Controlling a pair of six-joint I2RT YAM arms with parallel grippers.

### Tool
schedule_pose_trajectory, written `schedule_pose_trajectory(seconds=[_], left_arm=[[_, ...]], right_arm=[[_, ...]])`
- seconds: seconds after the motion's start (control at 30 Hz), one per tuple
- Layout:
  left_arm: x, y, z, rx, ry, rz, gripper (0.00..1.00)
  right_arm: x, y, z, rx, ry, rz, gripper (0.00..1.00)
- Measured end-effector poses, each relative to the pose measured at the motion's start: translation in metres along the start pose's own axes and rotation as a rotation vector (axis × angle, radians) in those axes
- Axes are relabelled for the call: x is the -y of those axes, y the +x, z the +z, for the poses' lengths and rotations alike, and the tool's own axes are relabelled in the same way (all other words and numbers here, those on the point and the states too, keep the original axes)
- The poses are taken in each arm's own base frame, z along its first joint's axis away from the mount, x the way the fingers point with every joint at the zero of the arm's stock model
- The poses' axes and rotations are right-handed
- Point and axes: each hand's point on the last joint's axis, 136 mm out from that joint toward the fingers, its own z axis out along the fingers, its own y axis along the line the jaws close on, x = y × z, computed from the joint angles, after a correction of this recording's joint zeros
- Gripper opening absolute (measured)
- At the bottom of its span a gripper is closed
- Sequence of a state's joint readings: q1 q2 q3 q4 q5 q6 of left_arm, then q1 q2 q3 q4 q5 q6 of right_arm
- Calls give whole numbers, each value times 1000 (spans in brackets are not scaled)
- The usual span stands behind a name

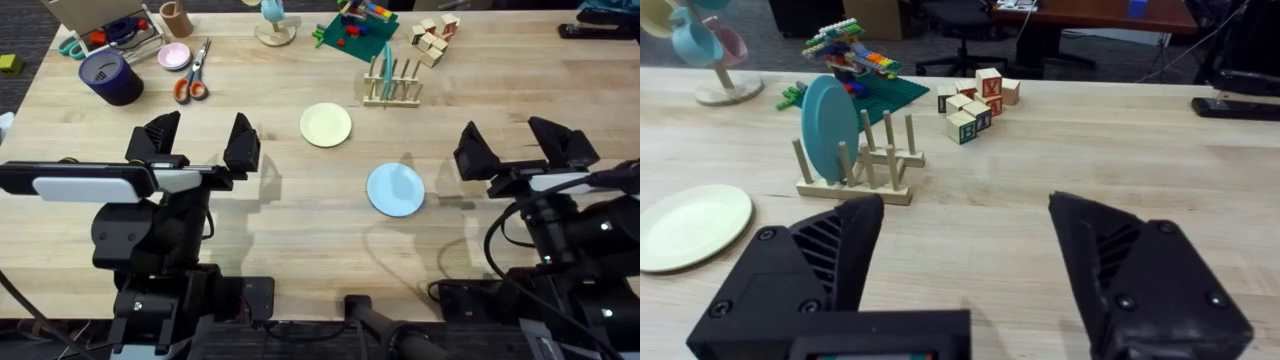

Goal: Pick up the plates from the table one by one and place each into a slot on the dish rack.

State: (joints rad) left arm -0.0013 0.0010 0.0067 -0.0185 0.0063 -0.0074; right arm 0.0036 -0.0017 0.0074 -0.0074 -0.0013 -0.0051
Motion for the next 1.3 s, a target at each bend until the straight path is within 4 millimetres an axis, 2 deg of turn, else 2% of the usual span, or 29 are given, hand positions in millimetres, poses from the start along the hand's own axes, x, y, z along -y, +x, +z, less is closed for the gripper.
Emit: schedule_pose_trajectory(seconds=[0.37, 0.57, 0.63, 0.87, 1.0, 1.13, 1.3], left_arm=[[0, -7, 0, 27, 0, 0, 993], [0, -1, -4, -43, 0, 0, 993], [0, -11, -8, -52, 0, 0, 991], [1, -68, -20, -60, -1, -9, 992], [1, -79, -17, -175, -3, -29, 992], [2, -75, -8, -368, 1, -38, 993], [9, -65, 8, -594, 34, -56, 993]], right_arm=[[-1, -3, 0, 14, -7, 0, 996], [-3, -11, -1, 32, -15, -1, 995], [-3, -24, -4, 53, -15, -2, 995], [-3, -91, -13, 132, -14, -5, 995], [-2, -95, -4, 8, -15, 0, 995], [-2, -83, 9, -219, -16, 10, 995], [-1, -87, 27, -416, -17, 18, 995]])
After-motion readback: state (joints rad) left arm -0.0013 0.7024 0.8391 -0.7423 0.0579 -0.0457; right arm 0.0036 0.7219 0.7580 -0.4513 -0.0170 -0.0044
